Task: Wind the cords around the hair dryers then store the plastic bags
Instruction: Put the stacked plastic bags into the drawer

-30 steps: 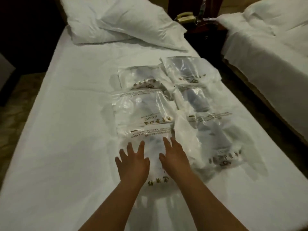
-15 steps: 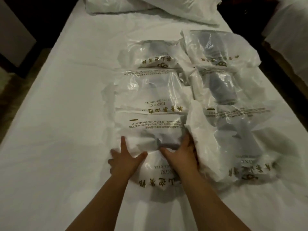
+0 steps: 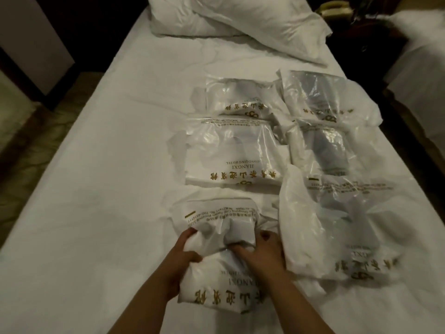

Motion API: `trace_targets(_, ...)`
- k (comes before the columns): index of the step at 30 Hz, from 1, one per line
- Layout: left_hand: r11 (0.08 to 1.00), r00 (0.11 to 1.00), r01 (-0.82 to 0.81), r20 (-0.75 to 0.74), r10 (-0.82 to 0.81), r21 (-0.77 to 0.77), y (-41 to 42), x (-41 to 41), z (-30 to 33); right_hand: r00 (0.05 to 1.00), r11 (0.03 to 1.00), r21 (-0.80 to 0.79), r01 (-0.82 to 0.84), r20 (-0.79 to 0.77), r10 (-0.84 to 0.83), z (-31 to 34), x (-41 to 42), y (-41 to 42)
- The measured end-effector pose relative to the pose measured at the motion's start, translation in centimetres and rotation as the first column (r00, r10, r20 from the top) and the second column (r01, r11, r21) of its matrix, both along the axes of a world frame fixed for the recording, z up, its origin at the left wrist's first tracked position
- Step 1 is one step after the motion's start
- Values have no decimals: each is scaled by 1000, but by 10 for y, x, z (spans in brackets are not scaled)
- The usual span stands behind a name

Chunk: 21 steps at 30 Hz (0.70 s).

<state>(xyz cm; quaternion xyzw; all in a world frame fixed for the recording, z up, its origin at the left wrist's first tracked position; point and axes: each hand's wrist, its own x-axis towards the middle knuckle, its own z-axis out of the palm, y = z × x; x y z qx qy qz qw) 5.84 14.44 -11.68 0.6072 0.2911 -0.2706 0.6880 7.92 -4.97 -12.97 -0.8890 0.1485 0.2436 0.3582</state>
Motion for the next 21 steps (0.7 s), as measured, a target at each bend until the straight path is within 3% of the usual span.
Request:
trace_targets(3, 998, 998, -48, -31, 47, -31, 8, -18, -4, 999, 964, -267, -19, 36, 30, -6, -24, -4)
trace_targets(6, 999, 1000, 21, 5, -21, 50, 21, -24, -10, 986, 950, -280, 138, -55, -160, -11, -41, -3)
trace_targets(9, 994, 996, 77, 42, -80, 77, 22, -27, -6, 948, 943, -172, 285, -93, -303, -10, -40, 7)
trace_targets(12, 996, 999, 33, 46, -30, -80, 13, -30, -6, 935, 936, 88, 340, -135, -327, -12, -40, 22)
trace_targets(17, 989, 993, -17, 112, 34, -148, 19, -41, 7, 972, 866, 445, 228, -163, -172, 2, -48, 28)
trace_targets(21, 977, 977, -63, 187, 102, -202, 42, -51, 45, 978, 743, 639, 198, -179, -106, 43, -54, 38)
